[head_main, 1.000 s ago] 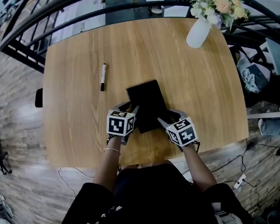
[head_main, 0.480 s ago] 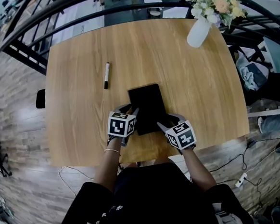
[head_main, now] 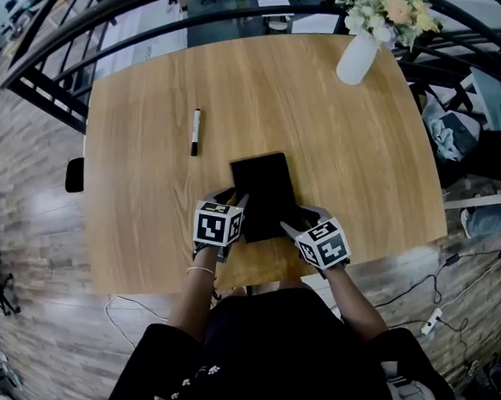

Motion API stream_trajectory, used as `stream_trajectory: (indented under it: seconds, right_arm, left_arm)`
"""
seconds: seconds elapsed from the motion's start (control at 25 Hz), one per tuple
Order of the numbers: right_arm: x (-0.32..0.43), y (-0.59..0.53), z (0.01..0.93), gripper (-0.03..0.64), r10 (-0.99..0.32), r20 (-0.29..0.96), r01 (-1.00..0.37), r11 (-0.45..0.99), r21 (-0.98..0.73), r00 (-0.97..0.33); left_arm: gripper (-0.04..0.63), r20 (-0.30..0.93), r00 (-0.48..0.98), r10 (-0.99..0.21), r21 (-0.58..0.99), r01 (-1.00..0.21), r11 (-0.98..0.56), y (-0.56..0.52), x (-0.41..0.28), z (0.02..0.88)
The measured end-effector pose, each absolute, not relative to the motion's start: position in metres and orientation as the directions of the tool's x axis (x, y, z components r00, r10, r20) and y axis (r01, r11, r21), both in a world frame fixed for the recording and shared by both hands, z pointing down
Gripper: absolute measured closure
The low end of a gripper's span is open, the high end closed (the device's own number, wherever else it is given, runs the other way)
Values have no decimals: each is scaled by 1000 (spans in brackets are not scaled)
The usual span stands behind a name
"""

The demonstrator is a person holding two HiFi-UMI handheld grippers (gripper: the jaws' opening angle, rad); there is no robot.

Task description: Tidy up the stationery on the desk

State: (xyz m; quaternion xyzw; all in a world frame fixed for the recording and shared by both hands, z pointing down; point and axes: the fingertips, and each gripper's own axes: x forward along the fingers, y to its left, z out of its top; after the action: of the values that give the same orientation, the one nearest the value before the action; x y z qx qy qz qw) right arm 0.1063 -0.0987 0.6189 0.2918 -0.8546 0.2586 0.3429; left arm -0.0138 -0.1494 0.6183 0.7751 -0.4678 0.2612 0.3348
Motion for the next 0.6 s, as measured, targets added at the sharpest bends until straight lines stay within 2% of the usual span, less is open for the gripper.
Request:
stream_trajectory:
  seconds: [0.6]
  right_arm:
    - [100, -88, 619, 385, -306, 735, -667, 700, -257, -605]
  left_arm:
    - [472, 710, 423, -563, 281, -903, -325, -140, -20, 617]
